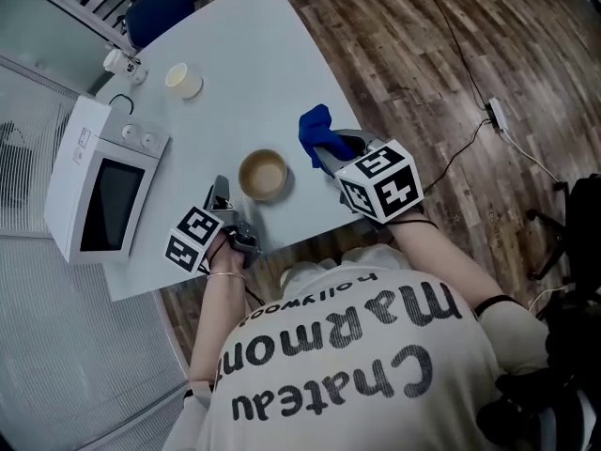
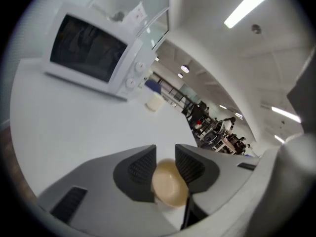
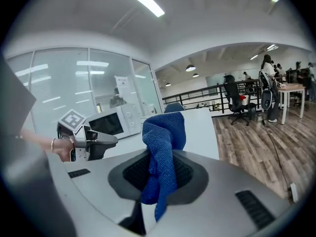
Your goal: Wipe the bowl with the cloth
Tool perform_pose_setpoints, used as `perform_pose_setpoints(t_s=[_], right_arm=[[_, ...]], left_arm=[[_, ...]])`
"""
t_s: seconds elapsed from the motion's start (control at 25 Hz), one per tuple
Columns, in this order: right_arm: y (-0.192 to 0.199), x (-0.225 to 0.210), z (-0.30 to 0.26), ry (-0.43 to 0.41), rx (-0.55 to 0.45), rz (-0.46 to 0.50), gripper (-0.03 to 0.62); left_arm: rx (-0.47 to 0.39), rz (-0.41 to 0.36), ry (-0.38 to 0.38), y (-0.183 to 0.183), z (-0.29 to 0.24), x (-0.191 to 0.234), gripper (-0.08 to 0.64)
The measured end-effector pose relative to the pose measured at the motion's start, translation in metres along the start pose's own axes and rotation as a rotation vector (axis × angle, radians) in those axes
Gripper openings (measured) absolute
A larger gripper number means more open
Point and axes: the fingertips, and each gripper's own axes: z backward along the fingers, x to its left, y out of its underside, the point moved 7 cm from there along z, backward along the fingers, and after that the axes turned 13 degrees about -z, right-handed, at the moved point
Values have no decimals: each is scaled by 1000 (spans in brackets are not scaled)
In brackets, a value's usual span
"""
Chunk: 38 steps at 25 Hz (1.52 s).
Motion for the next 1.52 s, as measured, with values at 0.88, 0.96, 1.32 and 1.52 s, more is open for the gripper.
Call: perform_pose_setpoints(t_s=[0.88,0.96,1.32,1.52], right_arm=[[13,158,43,148,-151,-16,58],[24,171,47,174,-152,-21,58],[61,223,63,250,-180,-35,60],[67,248,59,278,-186,-12,58]], left_arm=[[-105,-274,343,-44,159,43,-9],[-100,-272,362,-42,168,55,-9],[-78,-294,421,-40,205,97,-9],[-90,-291,445,-47,217,117,-9]])
